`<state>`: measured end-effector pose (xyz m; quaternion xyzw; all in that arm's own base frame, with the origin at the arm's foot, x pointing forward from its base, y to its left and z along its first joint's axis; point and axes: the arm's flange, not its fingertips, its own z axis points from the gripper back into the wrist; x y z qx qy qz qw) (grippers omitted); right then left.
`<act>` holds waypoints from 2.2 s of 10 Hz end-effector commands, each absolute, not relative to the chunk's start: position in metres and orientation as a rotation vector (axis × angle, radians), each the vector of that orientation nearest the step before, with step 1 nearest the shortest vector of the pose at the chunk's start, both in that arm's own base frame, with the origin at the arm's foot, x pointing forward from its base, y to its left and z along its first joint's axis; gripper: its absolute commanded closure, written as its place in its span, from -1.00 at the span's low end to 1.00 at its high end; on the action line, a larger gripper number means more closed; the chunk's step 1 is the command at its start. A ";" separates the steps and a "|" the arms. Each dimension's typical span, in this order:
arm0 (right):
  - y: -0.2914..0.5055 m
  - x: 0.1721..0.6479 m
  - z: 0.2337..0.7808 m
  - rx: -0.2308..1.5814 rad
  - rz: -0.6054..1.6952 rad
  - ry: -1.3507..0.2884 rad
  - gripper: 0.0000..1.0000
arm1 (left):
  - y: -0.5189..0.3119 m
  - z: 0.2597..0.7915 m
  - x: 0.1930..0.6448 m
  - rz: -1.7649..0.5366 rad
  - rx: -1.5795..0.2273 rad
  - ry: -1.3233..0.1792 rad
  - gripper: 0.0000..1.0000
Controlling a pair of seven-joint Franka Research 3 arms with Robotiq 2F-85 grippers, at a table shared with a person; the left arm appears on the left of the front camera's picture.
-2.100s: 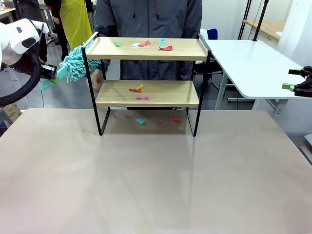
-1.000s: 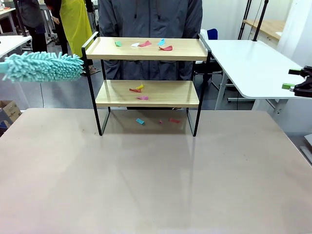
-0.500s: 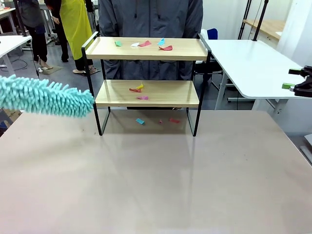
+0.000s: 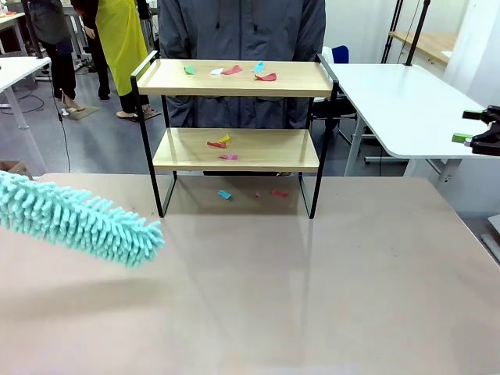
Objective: Clean the shelf.
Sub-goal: Clean the specific section of the Shelf indicated by the human with the Duster.
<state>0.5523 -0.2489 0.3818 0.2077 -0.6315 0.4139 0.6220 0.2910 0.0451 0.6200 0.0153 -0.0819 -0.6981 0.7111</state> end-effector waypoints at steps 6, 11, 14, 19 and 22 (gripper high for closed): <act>-0.247 0.552 0.389 0.481 0.942 -1.435 -1.00 | 0.037 0.617 0.289 -1.566 0.041 -0.170 0.74; -0.247 0.552 0.389 0.481 0.942 -1.435 -1.00 | 0.037 0.617 0.289 -1.566 0.041 -0.170 0.74; -0.247 0.552 0.389 0.481 0.942 -1.435 -1.00 | 0.037 0.617 0.289 -1.566 0.041 -0.170 0.74; -0.247 0.552 0.389 0.481 0.942 -1.435 -1.00 | 0.037 0.617 0.289 -1.566 0.041 -0.170 0.74; -0.247 0.552 0.389 0.481 0.942 -1.435 -1.00 | 0.037 0.617 0.289 -1.566 0.041 -0.170 0.74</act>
